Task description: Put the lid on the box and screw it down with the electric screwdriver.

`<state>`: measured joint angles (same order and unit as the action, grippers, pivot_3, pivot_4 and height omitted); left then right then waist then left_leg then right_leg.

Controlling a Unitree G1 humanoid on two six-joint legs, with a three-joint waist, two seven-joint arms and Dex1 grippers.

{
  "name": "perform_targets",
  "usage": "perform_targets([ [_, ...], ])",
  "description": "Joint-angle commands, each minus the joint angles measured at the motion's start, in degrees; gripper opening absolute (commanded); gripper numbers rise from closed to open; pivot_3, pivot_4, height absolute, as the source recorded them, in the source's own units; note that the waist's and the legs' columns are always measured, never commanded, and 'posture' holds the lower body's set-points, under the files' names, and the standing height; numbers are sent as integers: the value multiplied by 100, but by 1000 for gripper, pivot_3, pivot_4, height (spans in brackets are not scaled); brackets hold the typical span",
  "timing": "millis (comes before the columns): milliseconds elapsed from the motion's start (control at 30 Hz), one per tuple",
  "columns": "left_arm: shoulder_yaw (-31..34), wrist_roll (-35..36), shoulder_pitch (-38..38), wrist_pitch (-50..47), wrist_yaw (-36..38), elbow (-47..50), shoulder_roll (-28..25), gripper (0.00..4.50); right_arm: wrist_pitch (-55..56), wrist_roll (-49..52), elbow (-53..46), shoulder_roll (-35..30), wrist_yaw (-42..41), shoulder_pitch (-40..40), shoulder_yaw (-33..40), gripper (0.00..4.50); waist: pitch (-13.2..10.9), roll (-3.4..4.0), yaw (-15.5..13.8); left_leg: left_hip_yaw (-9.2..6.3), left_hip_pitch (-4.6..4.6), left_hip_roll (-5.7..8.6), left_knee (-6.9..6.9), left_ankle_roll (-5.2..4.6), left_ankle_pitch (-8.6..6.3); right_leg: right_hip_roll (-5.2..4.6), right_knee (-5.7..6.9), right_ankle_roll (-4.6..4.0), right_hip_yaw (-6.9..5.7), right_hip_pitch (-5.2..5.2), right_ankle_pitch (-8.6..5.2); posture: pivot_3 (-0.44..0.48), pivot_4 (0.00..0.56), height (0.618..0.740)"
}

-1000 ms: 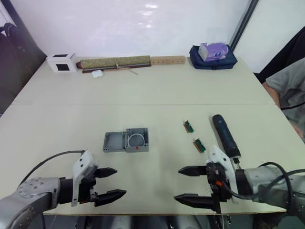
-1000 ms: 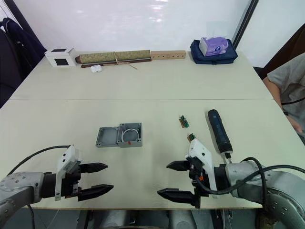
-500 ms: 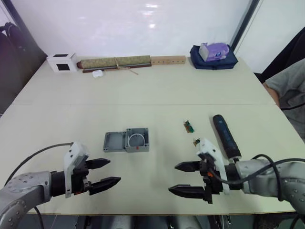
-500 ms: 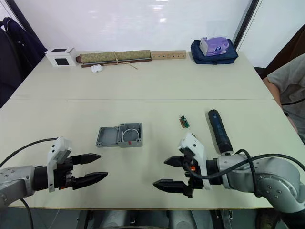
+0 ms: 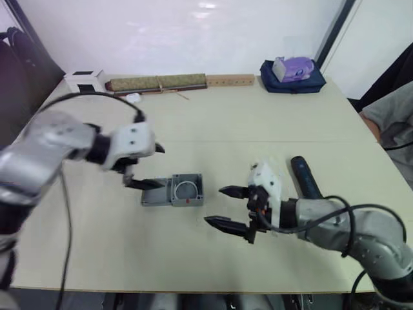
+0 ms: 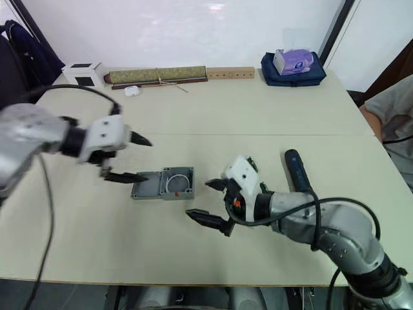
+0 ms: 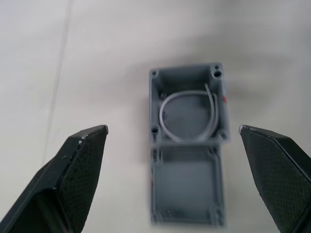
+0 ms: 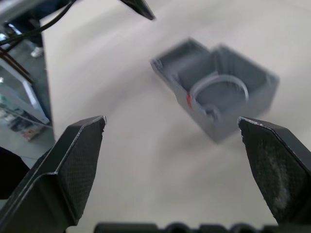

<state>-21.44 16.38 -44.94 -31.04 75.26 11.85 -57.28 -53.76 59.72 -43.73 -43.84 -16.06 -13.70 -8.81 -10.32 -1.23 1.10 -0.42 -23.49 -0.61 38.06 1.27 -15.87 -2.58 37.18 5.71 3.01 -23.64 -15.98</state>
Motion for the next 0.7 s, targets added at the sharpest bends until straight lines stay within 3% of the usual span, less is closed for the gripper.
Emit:
perform_targets([
  [33, -610, -593, -135, 51, 113, -11, 381, 4456, 304, -510, -352, 69, -22, 324, -4, 4500, -2, -4, 16, 0, -5, -6, 0, -3, -2, 5, 3, 0, 2, -10, 0, 0, 150, 740],
  [133, -1105, -1032, -70, 79, 105, 53, 721, 4456, 467, -884, -427, 180, 18, 641, -60, 4500, -1, -1, -31, -9, -10, -10, 0, -3, -2, 16, 17, 1, 1, -17, -6, 0, 150, 740],
  [300, -1093, -963, -146, -351, 291, 137, 957, 4456, 542, -1354, -510, 562, 275, 936, -194, 4500, -2, -4, -11, -10, -7, -13, 14, -3, -1, 15, 37, 2, 3, -17, -5, 0, 150, 740],
  [567, -1273, -1306, 64, -89, 451, -17, 1000, 4456, 492, -1545, -622, 850, 296, 1112, -29, 4500, -2, -3, -29, -12, 2, -12, 14, -3, -1, 13, 37, 2, 1, -6, -6, 0, 150, 740],
  [700, -1241, -1464, 37, 87, 391, -159, 1121, 3485, 452, -1538, -647, 849, 245, 1140, 85, 4500, -1, -3, -36, -14, 4, -11, 17, -3, -1, 12, 37, 2, -1, -1, -5, 0, 150, 740],
])
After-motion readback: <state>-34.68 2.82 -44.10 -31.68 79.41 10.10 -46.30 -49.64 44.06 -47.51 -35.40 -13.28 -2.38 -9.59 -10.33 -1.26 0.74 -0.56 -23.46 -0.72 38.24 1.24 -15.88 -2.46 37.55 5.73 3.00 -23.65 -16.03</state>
